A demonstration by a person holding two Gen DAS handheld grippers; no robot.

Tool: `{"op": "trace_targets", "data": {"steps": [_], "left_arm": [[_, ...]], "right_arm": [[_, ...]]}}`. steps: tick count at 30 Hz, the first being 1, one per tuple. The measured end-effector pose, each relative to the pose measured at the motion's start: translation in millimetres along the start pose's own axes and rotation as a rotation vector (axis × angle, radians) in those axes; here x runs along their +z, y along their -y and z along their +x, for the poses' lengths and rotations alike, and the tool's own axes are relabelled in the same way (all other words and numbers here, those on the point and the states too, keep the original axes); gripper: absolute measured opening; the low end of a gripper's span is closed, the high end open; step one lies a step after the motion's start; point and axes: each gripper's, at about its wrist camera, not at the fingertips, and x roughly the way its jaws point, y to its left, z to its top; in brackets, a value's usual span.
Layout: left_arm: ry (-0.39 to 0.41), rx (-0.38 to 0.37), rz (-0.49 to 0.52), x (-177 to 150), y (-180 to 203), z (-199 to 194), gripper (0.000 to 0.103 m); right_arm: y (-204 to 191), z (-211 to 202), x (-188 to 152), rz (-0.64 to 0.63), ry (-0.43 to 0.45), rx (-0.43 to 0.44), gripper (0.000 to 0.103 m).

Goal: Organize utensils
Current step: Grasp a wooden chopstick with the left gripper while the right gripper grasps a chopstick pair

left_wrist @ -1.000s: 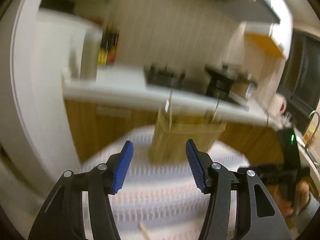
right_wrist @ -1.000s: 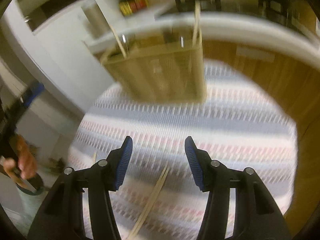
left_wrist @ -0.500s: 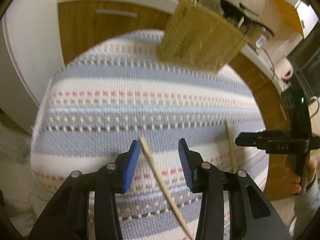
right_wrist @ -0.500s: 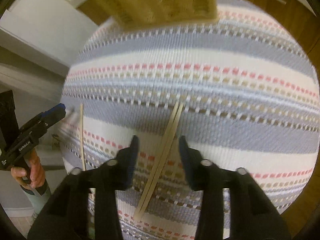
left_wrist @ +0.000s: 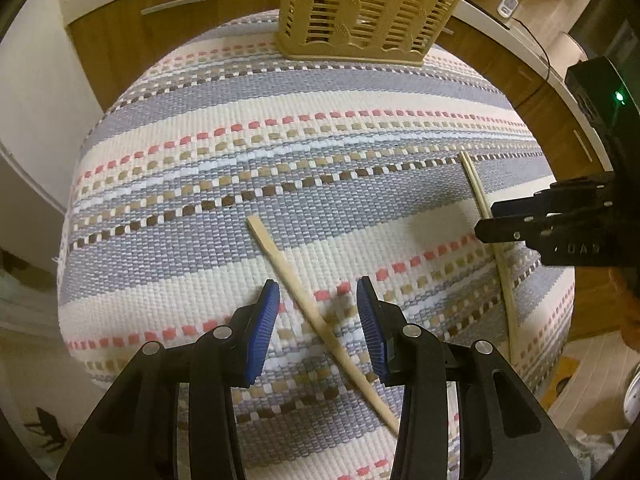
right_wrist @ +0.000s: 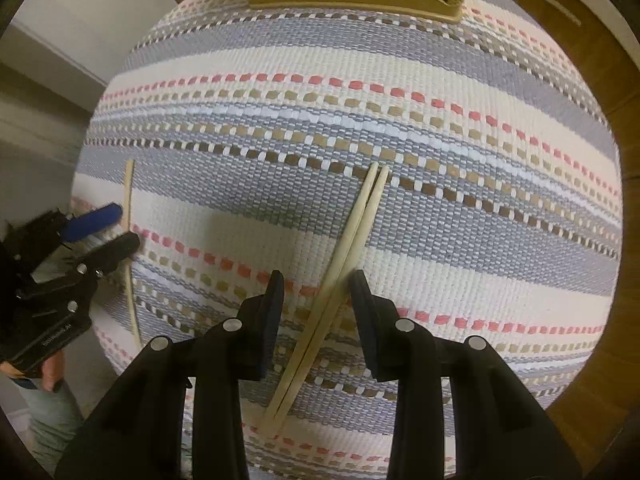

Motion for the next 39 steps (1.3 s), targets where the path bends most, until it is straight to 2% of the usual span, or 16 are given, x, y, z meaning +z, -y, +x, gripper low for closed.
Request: {"op": "trace_targets", "data": {"steps": [2,4,8,11,13,14,19,21,25,30,34,36,38,39], "left_arm": [[-0.012,0.012,0.003,1,3,1,0.038],[-0.019,0.038,0.02,5,8,6,0.037],[-0.02,0.152,0.084,1,18,8,0.014],[-0.008,0.164,0.072,2,18,7,0.008],[-0.001,0.124,0.053,2,17,6,0.004],[0.003,0.097,0.041,3,17,5,0.004],[0.062,0.063,0.009,2,10,-5,0.004],[0.086,0.031,-0.013,8,5,-9,0.004],[0.111,0.018,-0.06,24,-4,-9,0.004],[0.072,0.018,-0.071,43,-7,8,0.004],[0.002,0.027,-0.051,52,-7,21,0.006],[-0.026,0.045,-0.024,54,-5,22,0.013],[-0.056,0.057,0.002,53,-1,22,0.016],[-0.073,0.065,0.022,52,1,23,0.016]], "right_arm": [[-11,2,-2,-0.037,0.013,-0.052,0.028],[-22,5,-7,-0.078,0.026,-0.086,0.02],[-37,8,-17,-0.159,0.053,-0.113,0.014],[-42,9,-19,-0.19,0.065,-0.114,0.012],[-45,8,-24,-0.198,0.072,-0.109,0.01],[-46,8,-25,-0.198,0.074,-0.106,0.01],[-29,-8,-33,-0.167,0.098,-0.103,0.01],[-16,-11,-29,-0.141,0.112,-0.114,0.01],[4,-11,-22,-0.086,0.109,-0.121,0.01],[18,-12,-18,-0.057,0.089,-0.088,0.01],[32,-25,-10,-0.058,0.061,-0.071,0.011],[34,-25,-5,-0.072,0.051,-0.076,0.012],[32,-27,-4,-0.08,0.039,-0.065,0.015],[30,-27,-4,-0.084,0.029,-0.045,0.023]]}}
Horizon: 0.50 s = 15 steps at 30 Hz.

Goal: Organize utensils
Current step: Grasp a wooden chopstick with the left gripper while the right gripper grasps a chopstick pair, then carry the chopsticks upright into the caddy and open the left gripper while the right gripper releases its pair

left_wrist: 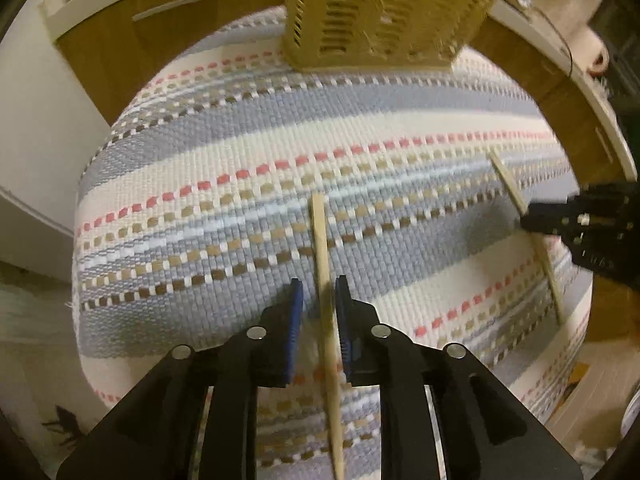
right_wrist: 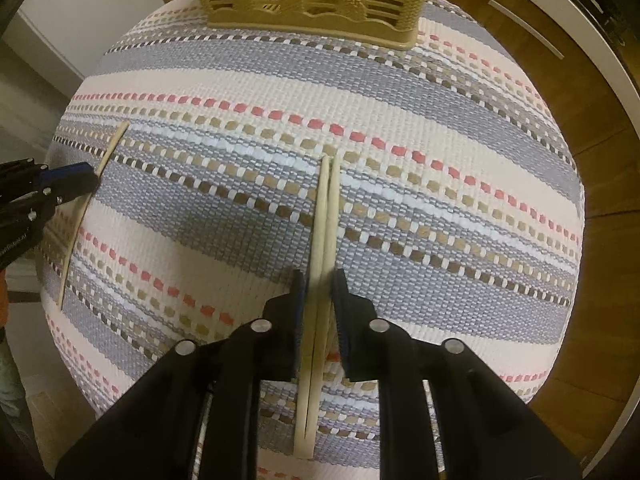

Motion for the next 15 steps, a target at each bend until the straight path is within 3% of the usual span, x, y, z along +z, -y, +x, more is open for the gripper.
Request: {"op": "trace_targets", "data": {"steps": [1,2,5,6,8,9,13,15], "left_arm": [[-0.008,0.011,0.018,-2,3,0,0.016],[-0.018,0.029,0.04,-2,8,1,0.016],[-0.025,0.077,0.08,-2,18,3,0.016],[-0.027,0.105,0.099,-1,23,4,0.016],[-0.022,0.14,0.122,-2,31,6,0.005],[-0.014,0.16,0.136,-3,36,6,0.004],[0.039,0.13,0.13,-7,46,1,0.003],[0.089,0.108,0.117,-8,46,-8,0.003]], "right_arm": [[-2,4,6,-0.003,-0.006,0.009,0.034],[-5,4,6,-0.01,-0.011,0.014,0.039],[-21,5,3,-0.061,0.012,-0.048,0.041],[-24,3,2,-0.073,0.02,-0.045,0.036],[-34,-1,-3,-0.069,0.022,-0.033,0.025],[-35,-3,-3,-0.066,0.026,-0.033,0.013],[-37,-8,-11,-0.065,0.052,-0.026,0.01],[-12,-8,-24,-0.059,0.071,0.001,0.01]]}}
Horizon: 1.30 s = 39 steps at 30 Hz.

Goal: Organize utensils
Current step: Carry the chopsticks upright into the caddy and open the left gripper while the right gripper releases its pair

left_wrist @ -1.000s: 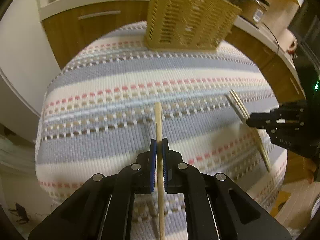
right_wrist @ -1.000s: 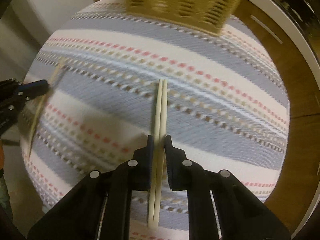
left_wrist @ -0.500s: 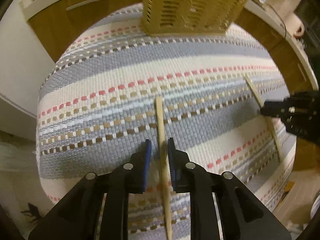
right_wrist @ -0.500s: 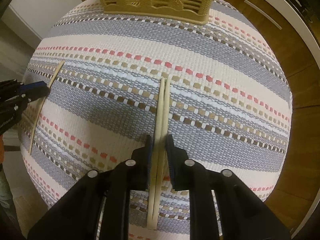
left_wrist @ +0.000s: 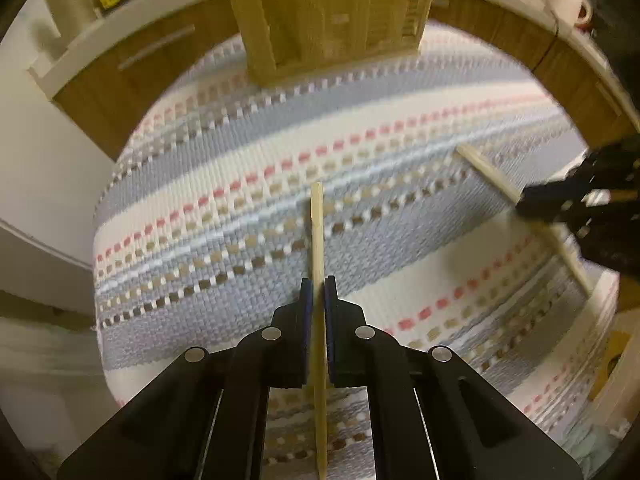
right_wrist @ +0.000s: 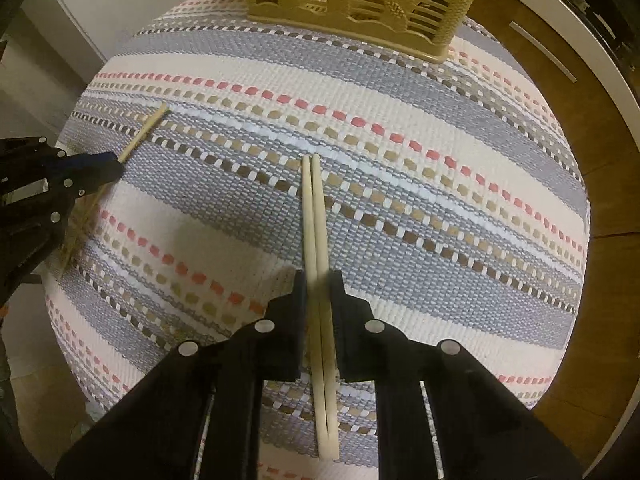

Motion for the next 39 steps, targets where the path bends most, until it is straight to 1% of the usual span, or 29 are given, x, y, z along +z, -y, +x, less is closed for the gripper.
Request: {"op": "trace_targets", "data": {"steps": [1,2,5,6,8,11,12,13,15,17,19,22,24,27,28,30,34,39], "left_arm": [[0.027,-0.008,-0.009,0,-2,-6,0.003],[0.068,-0.019,-0.018,2,-3,-16,0.003],[0.155,-0.041,-0.038,6,-6,-41,0.003],[0.208,-0.051,-0.049,9,-7,-56,0.003],[0.279,-0.066,-0.062,12,-12,-76,0.003],[0.409,-0.093,-0.09,21,-16,-109,0.003],[0.463,-0.1,-0.101,27,-18,-123,0.003],[0.494,-0.107,-0.107,29,-18,-129,0.003],[0.572,-0.128,-0.126,39,-22,-149,0.003],[0.641,-0.148,-0.145,50,-27,-164,0.003],[0.683,-0.156,-0.153,62,-29,-174,0.003],[0.719,-0.162,-0.171,71,-31,-183,0.003],[0.733,-0.158,-0.179,77,-34,-185,0.003],[0.774,-0.162,-0.195,83,-41,-190,0.003],[0.788,-0.167,-0.2,86,-42,-192,0.003],[0.815,-0.172,-0.203,95,-44,-199,0.003],[0.886,-0.151,-0.196,111,-42,-210,0.003],[0.97,-0.161,-0.202,132,-50,-206,0.003]], "right_arm": [[-2,-7,-6,0.006,0.016,0.011,0.01],[4,-16,-8,0.008,0.037,0.021,0.01],[13,-49,-10,0.001,0.139,0.043,0.01],[14,-64,-11,-0.002,0.187,0.053,0.01],[19,-86,-11,-0.003,0.258,0.073,0.01],[29,-121,-5,0.001,0.364,0.103,0.009],[32,-136,-4,0.006,0.413,0.104,0.008],[32,-146,2,0.008,0.453,0.106,0.003],[36,-167,12,0.01,0.549,0.111,0.003],[35,-175,30,0.014,0.629,0.1,0.003],[38,-194,42,0.019,0.688,0.114,0.003],[49,-205,52,0.046,0.73,0.144,0.003],[55,-213,56,0.052,0.749,0.142,0.003],[60,-216,60,0.052,0.773,0.124,0.003],[65,-215,62,0.055,0.779,0.113,0.003],[62,-220,60,0.058,0.786,0.097,0.003],[71,-228,70,0.065,0.802,0.026,0.003],[90,-227,91,0.098,0.773,-0.045,0.003]]}}
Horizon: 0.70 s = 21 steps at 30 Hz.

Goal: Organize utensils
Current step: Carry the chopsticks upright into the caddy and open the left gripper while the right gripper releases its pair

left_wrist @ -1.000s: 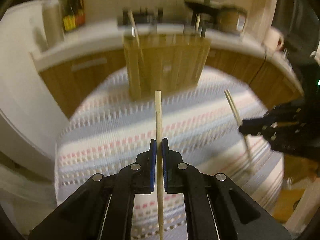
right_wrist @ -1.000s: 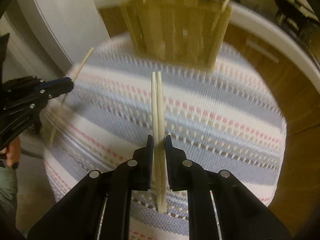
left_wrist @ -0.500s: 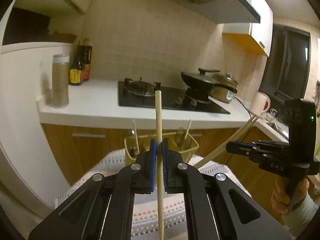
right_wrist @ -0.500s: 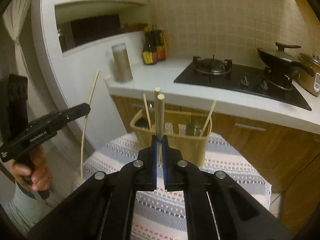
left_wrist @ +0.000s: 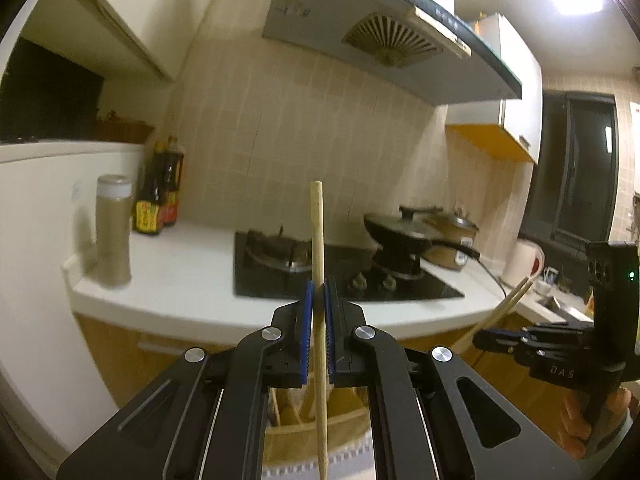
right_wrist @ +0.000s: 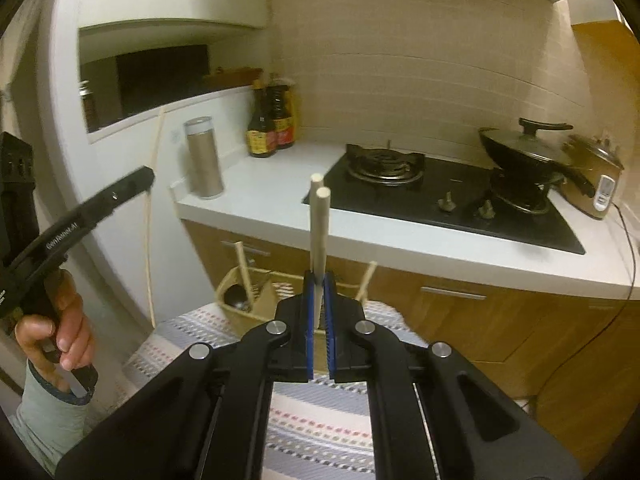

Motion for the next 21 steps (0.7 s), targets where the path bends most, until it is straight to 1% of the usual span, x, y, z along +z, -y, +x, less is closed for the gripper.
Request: {"op": "trace_targets", "data": {"steps": [2,5,7,8,12,18,21], "left_arm": [[0.031,-0.019,-0.008,0,-6,12,0.004],[0.071,-0.013,-0.006,-5,-14,28,0.004],[0.083,-0.013,-0.005,-10,-17,38,0.004],[0.079,-0.016,-0.005,-15,-20,46,0.004],[0.078,0.011,0.012,-32,-24,68,0.004],[0.072,0.03,0.034,-53,-30,86,0.004],[0.067,0.024,0.033,-58,-34,89,0.004]], "right_arm": [[8,9,4,0.005,-0.015,-0.017,0.003],[19,25,6,0.016,-0.037,-0.025,0.003],[25,35,6,0.021,-0.046,-0.022,0.003],[26,40,5,0.021,-0.05,-0.019,0.003],[29,60,3,0.016,-0.075,-0.016,0.003],[30,85,-3,0.012,-0.122,-0.009,0.003],[30,91,-6,0.018,-0.146,0.005,0.003]]}}
